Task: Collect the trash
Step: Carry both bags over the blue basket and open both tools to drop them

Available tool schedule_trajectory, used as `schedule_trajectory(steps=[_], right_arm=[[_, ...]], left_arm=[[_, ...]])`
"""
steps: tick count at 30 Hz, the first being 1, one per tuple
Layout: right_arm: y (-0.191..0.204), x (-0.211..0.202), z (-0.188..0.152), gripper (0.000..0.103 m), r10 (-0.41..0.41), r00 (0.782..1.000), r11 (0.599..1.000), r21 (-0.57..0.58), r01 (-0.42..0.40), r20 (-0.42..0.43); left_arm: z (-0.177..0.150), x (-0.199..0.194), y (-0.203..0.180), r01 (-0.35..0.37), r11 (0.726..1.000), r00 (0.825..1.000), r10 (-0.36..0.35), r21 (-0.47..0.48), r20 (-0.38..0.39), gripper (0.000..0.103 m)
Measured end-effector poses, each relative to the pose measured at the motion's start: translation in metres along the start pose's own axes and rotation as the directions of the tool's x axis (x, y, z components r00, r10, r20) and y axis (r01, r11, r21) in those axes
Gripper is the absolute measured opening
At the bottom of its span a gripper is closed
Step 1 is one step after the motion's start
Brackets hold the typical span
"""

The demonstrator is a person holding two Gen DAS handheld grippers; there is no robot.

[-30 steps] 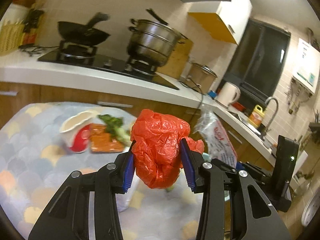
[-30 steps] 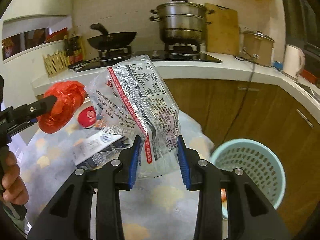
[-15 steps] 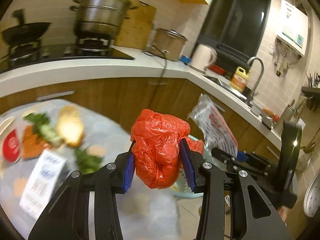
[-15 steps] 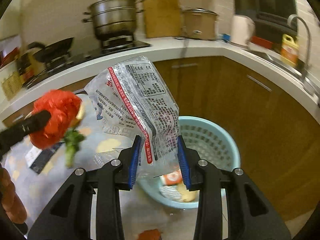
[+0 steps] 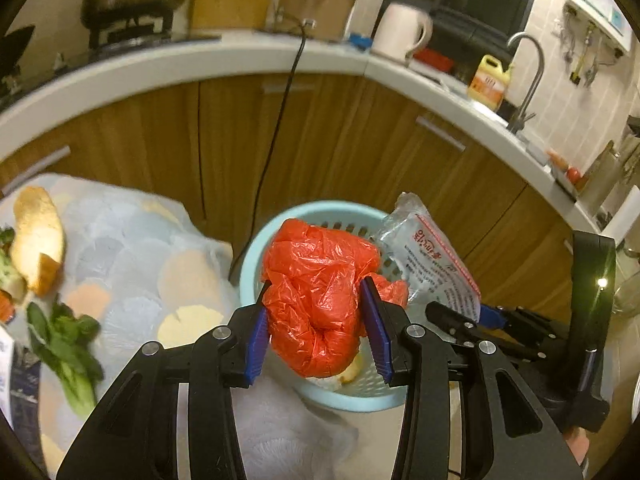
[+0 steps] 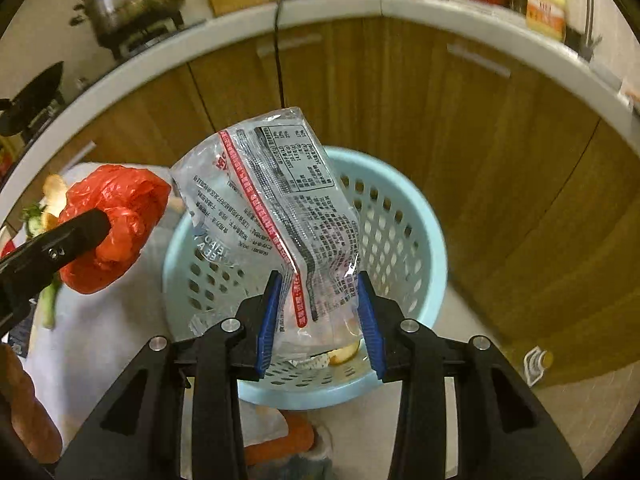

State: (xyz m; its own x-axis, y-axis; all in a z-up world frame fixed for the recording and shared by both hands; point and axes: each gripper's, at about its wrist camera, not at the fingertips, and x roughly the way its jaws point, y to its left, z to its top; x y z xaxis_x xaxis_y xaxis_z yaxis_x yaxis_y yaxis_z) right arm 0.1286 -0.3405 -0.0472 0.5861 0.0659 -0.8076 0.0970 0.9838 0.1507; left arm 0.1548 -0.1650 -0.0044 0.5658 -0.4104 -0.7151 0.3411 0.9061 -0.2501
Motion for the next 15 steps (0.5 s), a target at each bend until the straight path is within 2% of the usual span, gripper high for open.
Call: schedule_trajectory(steps=[3, 4, 5, 15], right_arm=[[0.000, 0.013, -0.003, 0.040, -0.002, 0.999, 1.000, 0.005, 0.002, -0.033], [0.001, 0.016, -0.003, 0.052, -0.001, 0.999, 1.000, 0.007, 0.001, -0.041], [0.001, 0.017, -0.003, 0.056, 0.002, 0.999, 1.000, 0.012, -0.002, -0.047], [-0.006, 0.020, 0.000, 0.058, 0.003, 0.998, 1.000, 0.017, -0.002, -0.061]], left_arm=[[-0.001, 0.012, 0.004, 0.011, 0.999, 1.000, -0.012, -0.030, -0.027, 0.046], [-0.001, 0.015, 0.005, 0.004, 0.999, 0.999, -0.005, -0.038, -0.035, 0.051], [-0.002, 0.017, 0.006, 0.002, 0.999, 0.999, -0.003, -0.042, -0.041, 0.055], [-0.008, 0.010, 0.012, 0.018, 0.998, 0.999, -0.020, -0.065, -0.033, 0.060]])
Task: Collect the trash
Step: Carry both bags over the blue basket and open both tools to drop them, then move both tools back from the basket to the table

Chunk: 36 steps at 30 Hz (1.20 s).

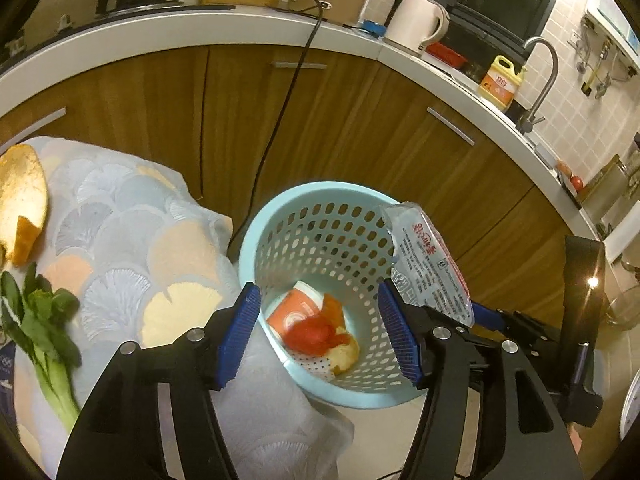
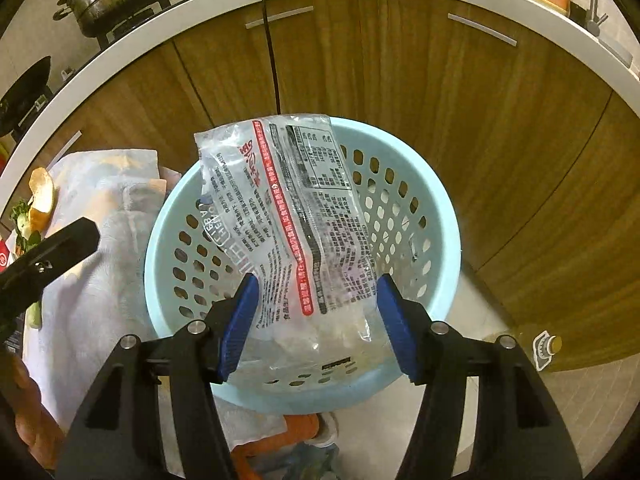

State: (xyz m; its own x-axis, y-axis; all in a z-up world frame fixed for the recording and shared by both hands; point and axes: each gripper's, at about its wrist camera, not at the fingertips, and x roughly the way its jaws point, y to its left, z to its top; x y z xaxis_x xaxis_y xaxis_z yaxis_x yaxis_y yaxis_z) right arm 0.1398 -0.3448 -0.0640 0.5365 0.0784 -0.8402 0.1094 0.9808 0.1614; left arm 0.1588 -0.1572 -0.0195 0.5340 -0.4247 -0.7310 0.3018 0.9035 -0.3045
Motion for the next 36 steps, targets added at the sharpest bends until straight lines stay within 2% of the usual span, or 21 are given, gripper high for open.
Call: schedule_trajectory(steps=[4, 11, 18, 24, 29, 32, 36], right_arm=[[0.001, 0.006, 0.000, 0.071, 0.021, 0.999, 1.000, 0.006, -0.020, -0.035], [0.003, 0.002, -0.003, 0.072, 0.064, 0.997, 0.998, 0.021, -0.064, -0.035], [0.023, -0.032, -0.003, 0.072, 0.109, 0.993, 0.994, -0.021, -0.108, 0.051], [0.069, -0.076, -0.007, 0.072, 0.187, 0.970, 0.976, -0.142, -0.166, 0.158], [0.111, -0.097, -0.016, 0.072, 0.252, 0.947, 0.949, -0.242, -0.202, 0.199], [0.137, -0.103, -0.022, 0.072, 0.276, 0.939, 0.932, -0.297, -0.209, 0.203], [0.166, -0.106, -0.031, 0.072, 0.304, 0.932, 0.907, -0.359, -0.220, 0.199]], left_arm=[[-0.002, -0.008, 0.003, -0.007, 1.000, 1.000, 0.007, -0.003, 0.013, 0.061], [-0.006, -0.039, 0.013, 0.000, 1.000, 0.998, 0.002, -0.029, 0.070, 0.062], [-0.018, -0.083, 0.030, -0.005, 0.998, 0.988, 0.014, -0.059, 0.153, 0.062], [-0.035, -0.136, 0.056, -0.068, 0.993, 0.966, 0.089, -0.095, 0.244, 0.069], [-0.050, -0.179, 0.084, -0.153, 0.982, 0.939, 0.180, -0.114, 0.294, 0.076], [-0.058, -0.198, 0.108, -0.215, 0.966, 0.922, 0.249, -0.141, 0.296, 0.078], [-0.070, -0.208, 0.135, -0.267, 0.951, 0.917, 0.300, -0.155, 0.262, 0.078]])
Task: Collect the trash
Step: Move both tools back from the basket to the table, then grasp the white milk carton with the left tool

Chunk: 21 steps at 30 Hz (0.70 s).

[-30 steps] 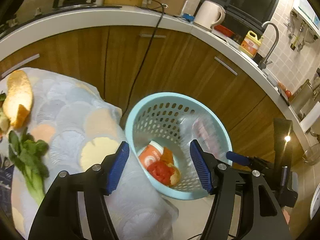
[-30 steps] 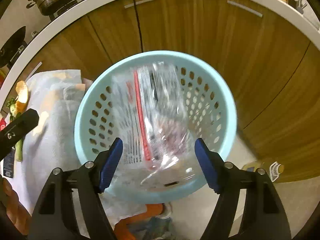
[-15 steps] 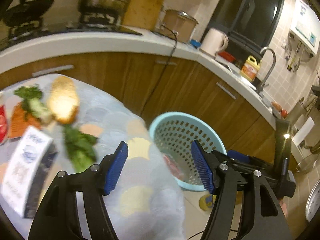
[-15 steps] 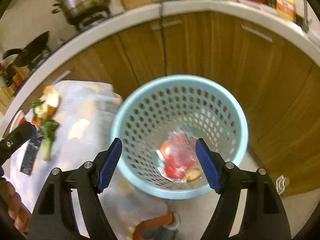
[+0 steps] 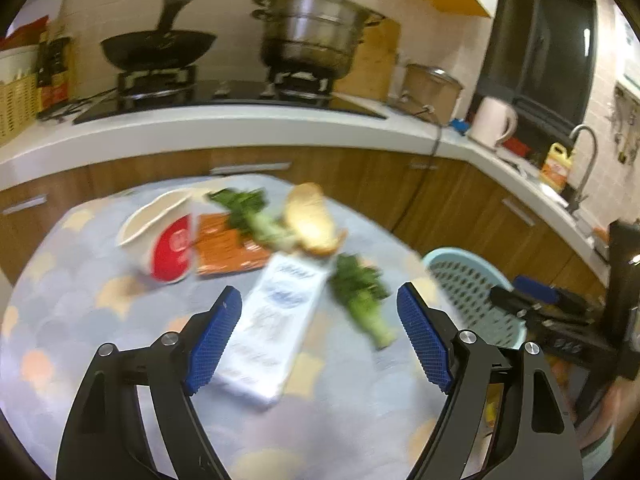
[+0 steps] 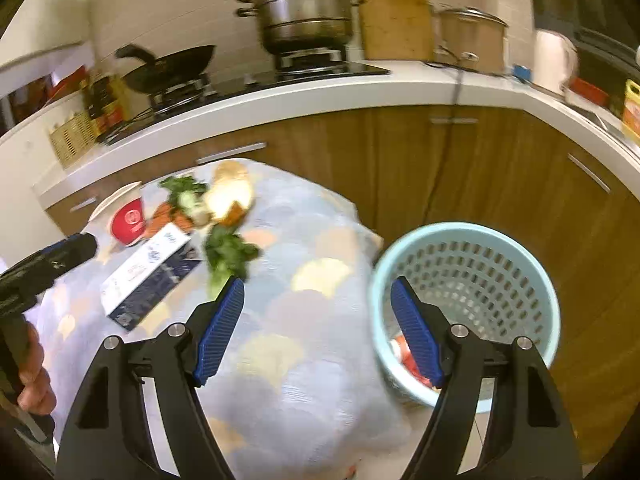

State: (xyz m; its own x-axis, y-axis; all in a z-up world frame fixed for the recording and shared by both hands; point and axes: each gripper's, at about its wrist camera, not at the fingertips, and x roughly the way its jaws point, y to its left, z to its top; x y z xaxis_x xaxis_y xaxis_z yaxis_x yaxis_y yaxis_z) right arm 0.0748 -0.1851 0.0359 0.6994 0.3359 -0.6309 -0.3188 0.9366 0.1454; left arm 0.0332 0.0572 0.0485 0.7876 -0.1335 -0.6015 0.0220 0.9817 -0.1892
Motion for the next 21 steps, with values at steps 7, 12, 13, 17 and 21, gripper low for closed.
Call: schedule_trajectory(steps=[7, 12, 13, 17, 21], right_arm=[[0.043, 0.016, -0.001, 0.072, 0.051, 0.999, 0.997, -0.062, -0.049, 0.017], [0.056, 0.034, -0.006, 0.072, 0.063, 0.998, 0.996, -0.065, -0.062, 0.010], [0.057, 0.036, -0.007, 0.072, 0.064, 0.998, 0.996, -0.066, -0.063, 0.007], [0.062, 0.044, -0.008, 0.072, 0.058, 0.998, 0.996, -0.072, -0.058, -0.006], [0.063, 0.051, -0.008, 0.072, 0.046, 0.999, 0.996, -0.075, -0.047, -0.013]], left_arm=[[-0.021, 0.028, 0.030, -0.049, 0.999, 0.994, 0.050, 0.018, -0.100, 0.078], [-0.025, 0.052, 0.027, -0.051, 0.998, 0.988, 0.056, 0.036, -0.143, 0.076], [-0.025, 0.056, 0.026, -0.051, 0.998, 0.987, 0.057, 0.042, -0.150, 0.076], [-0.026, 0.069, 0.018, -0.070, 0.995, 0.983, 0.081, 0.071, -0.165, 0.072], [-0.026, 0.077, 0.018, -0.093, 0.993, 0.980, 0.104, 0.075, -0.169, 0.064]])
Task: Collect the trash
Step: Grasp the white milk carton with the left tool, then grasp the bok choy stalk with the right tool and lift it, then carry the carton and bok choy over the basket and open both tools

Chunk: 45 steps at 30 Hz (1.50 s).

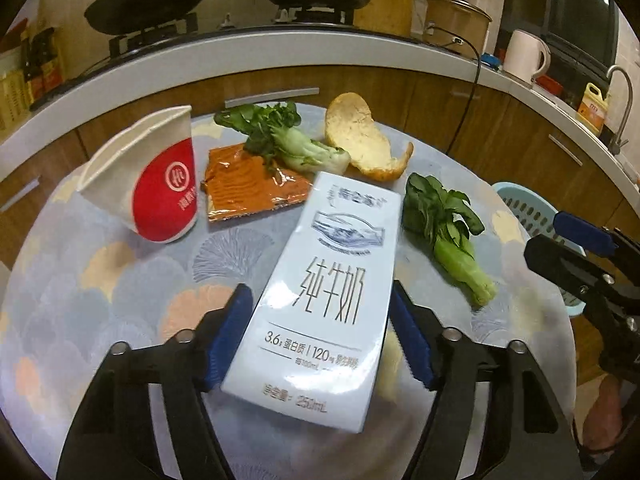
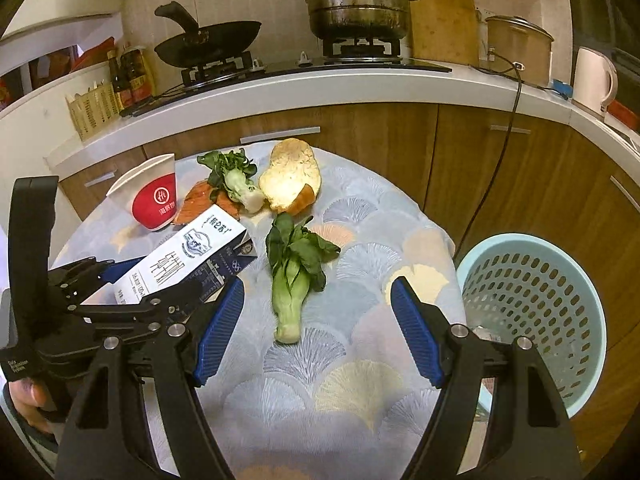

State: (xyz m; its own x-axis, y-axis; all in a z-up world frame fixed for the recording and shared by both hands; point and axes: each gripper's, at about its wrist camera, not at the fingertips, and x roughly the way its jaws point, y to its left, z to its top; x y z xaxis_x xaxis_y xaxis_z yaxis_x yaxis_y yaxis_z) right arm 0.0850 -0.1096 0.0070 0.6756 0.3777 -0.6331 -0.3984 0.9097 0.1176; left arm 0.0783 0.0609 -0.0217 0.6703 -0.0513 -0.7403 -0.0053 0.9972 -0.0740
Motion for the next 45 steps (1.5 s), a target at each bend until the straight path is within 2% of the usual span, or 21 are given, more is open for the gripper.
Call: schedule_trajectory(steps=[5, 14, 20, 24, 25, 28, 29, 32, 39, 45], right_arm=[[0.003, 0.013, -0.001, 0.072, -0.014, 1.000, 1.000, -0.006, 0.013, -0.024], [0.013, 0.040, 0.001, 0.071, -0.032, 0.997, 0.999, -0.020, 0.031, -0.076], [0.019, 0.059, 0.001, 0.071, -0.080, 0.988, 0.996, -0.047, 0.075, -0.133], [0.019, 0.072, 0.002, 0.055, -0.104, 0.979, 0.994, -0.054, 0.096, -0.175], [0.020, 0.073, 0.002, 0.047, -0.104, 0.978, 0.994, -0.060, 0.095, -0.178], [0.024, 0.072, 0.001, 0.025, -0.054, 0.983, 0.996, -0.082, 0.040, -0.174], [0.026, 0.071, 0.001, 0.023, -0.050, 0.984, 0.995, -0.088, 0.035, -0.173], [0.032, 0.067, -0.001, 0.021, -0.061, 0.985, 0.992, -0.120, 0.042, -0.159], [0.022, 0.031, 0.000, 0.021, 0.024, 0.998, 0.996, -0.079, -0.029, -0.056], [0.011, 0.002, 0.002, 0.021, 0.000, 1.000, 0.997, -0.080, 0.000, -0.003]], left_arm=[[-0.002, -0.003, 0.005, 0.010, 0.999, 1.000, -0.009, -0.032, 0.020, 0.056], [-0.012, -0.027, 0.022, 0.068, 0.989, 0.990, -0.051, -0.129, 0.133, 0.054], [-0.014, -0.030, 0.026, 0.088, 0.983, 0.986, -0.063, -0.163, 0.154, 0.054], [-0.014, -0.030, 0.022, 0.068, 0.987, 0.987, -0.045, -0.143, 0.157, 0.054], [-0.014, -0.030, 0.020, 0.063, 0.989, 0.987, -0.041, -0.136, 0.157, 0.054], [-0.014, -0.029, 0.019, 0.054, 0.990, 0.987, -0.033, -0.129, 0.154, 0.054], [-0.014, -0.029, 0.020, 0.052, 0.990, 0.987, -0.032, -0.129, 0.155, 0.054], [-0.013, -0.029, 0.020, 0.050, 0.990, 0.987, -0.030, -0.131, 0.155, 0.054], [-0.011, -0.031, 0.009, 0.025, 0.996, 0.987, -0.012, -0.083, 0.160, 0.054], [-0.008, -0.053, -0.016, 0.042, 0.997, 0.977, -0.030, -0.058, 0.209, 0.054]])
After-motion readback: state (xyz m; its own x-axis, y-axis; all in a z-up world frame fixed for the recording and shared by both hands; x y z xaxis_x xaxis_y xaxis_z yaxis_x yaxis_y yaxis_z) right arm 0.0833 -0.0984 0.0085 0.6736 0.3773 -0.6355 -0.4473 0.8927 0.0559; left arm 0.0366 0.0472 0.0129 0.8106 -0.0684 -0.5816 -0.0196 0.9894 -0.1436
